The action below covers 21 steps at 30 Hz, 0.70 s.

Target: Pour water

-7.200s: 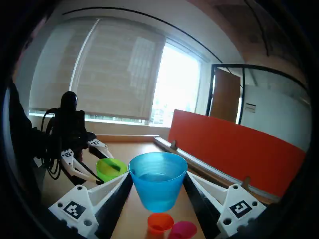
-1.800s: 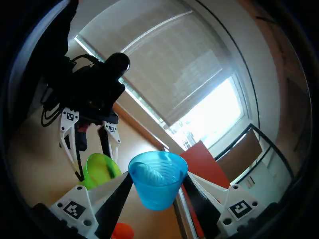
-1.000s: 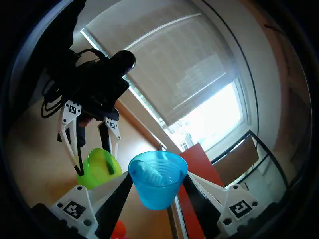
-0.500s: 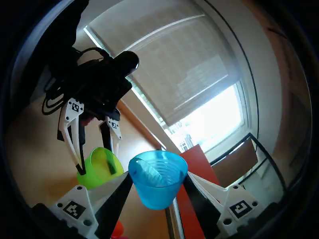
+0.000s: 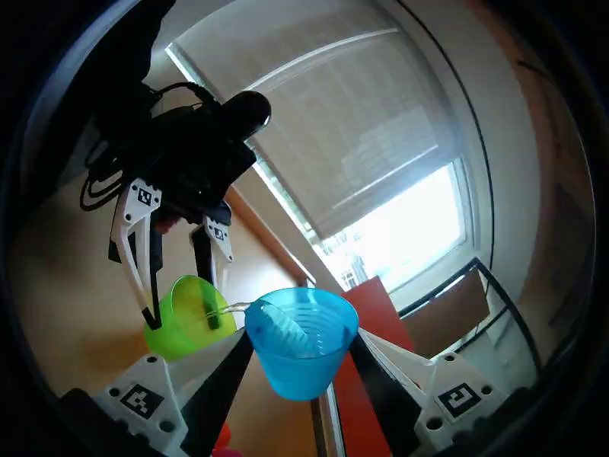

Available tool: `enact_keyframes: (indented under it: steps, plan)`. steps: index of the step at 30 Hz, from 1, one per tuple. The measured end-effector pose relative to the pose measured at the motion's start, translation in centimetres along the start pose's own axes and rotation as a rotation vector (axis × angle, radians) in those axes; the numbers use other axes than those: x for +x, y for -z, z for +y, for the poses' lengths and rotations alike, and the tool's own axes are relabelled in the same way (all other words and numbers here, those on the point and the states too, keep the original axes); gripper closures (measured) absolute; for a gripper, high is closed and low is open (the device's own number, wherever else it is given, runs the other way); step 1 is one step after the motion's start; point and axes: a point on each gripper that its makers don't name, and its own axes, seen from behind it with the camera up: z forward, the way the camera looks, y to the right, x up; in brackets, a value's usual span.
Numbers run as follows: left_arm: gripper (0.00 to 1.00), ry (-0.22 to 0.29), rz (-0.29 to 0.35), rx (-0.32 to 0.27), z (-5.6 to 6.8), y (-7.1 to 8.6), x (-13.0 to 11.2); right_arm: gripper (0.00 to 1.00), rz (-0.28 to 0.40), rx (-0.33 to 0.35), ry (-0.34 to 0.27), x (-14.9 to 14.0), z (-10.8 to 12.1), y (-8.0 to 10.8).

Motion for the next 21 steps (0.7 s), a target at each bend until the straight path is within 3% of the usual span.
enact_keyframes:
  steps: [21]
  plan:
    - [0.16, -0.011, -0.005, -0.002, 0.15, 0.0, 0.17, 0.11, -0.006, -0.015, 0.036, -0.02, 0.49, 0.02]
